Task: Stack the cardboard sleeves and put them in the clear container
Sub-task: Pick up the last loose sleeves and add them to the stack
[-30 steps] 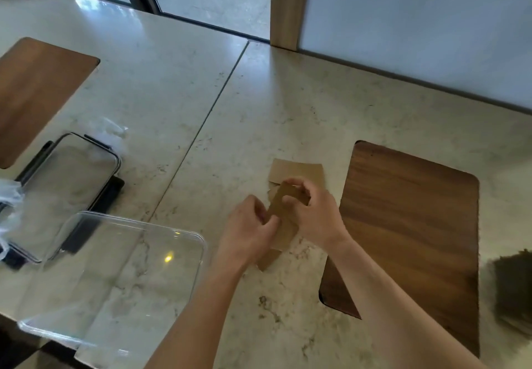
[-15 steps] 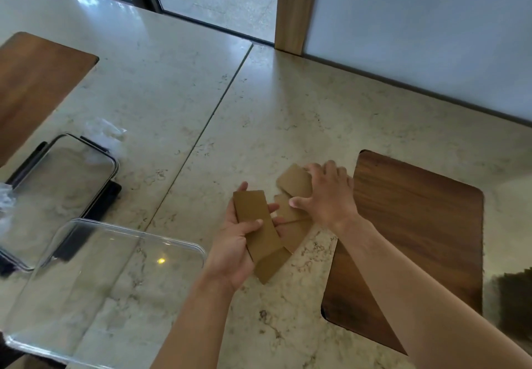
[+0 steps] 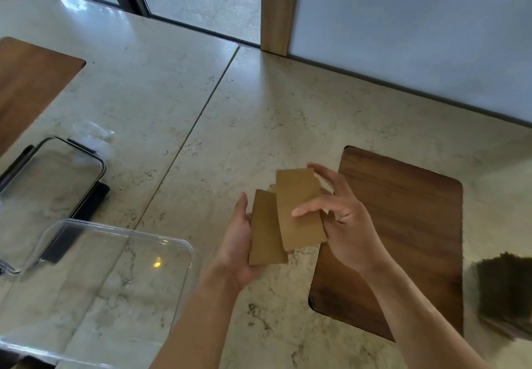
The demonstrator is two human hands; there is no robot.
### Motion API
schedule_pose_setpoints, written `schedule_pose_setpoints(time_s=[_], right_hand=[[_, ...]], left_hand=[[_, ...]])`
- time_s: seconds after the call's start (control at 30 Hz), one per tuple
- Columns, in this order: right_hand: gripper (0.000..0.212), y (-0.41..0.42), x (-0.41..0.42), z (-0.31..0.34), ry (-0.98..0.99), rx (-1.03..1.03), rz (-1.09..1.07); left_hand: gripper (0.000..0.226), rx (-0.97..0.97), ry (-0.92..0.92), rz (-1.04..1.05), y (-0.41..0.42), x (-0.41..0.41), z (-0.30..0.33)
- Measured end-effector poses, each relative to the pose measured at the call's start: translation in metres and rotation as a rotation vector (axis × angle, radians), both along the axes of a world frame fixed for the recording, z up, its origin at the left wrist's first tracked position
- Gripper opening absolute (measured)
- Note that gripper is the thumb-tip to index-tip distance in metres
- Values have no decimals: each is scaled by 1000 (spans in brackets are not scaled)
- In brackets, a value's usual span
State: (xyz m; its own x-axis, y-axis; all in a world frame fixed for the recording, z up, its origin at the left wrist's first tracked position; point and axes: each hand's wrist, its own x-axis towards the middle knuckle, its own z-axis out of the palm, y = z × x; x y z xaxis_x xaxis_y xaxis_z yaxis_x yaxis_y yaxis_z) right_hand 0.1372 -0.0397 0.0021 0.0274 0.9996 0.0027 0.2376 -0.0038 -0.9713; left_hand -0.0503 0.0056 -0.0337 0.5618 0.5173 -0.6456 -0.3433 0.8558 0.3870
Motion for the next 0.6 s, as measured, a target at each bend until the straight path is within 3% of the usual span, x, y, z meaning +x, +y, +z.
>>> schedule_pose_setpoints(time_s=[0.07, 0.17, 0.27, 0.37, 0.47, 0.6], right_hand=[[44, -3, -2, 3, -5, 3, 4], [42, -11, 1, 3, 144, -8, -70], [44, -20, 10, 0, 234, -36, -184], [54, -31, 17, -2, 241, -62, -291], [70, -42, 21, -2, 248, -108, -346], [47, -55, 32, -2, 418, -189, -446]], left_hand=[[79, 22, -39, -37, -5, 3, 3], [57, 10, -164, -5, -11, 7, 8], [59, 9, -232, 42, -16, 10, 7], [57, 18, -136, 98, -22, 15, 5], [42, 173, 22, 104, -27, 17, 1], [31, 243, 115, 159, -33, 19, 1]])
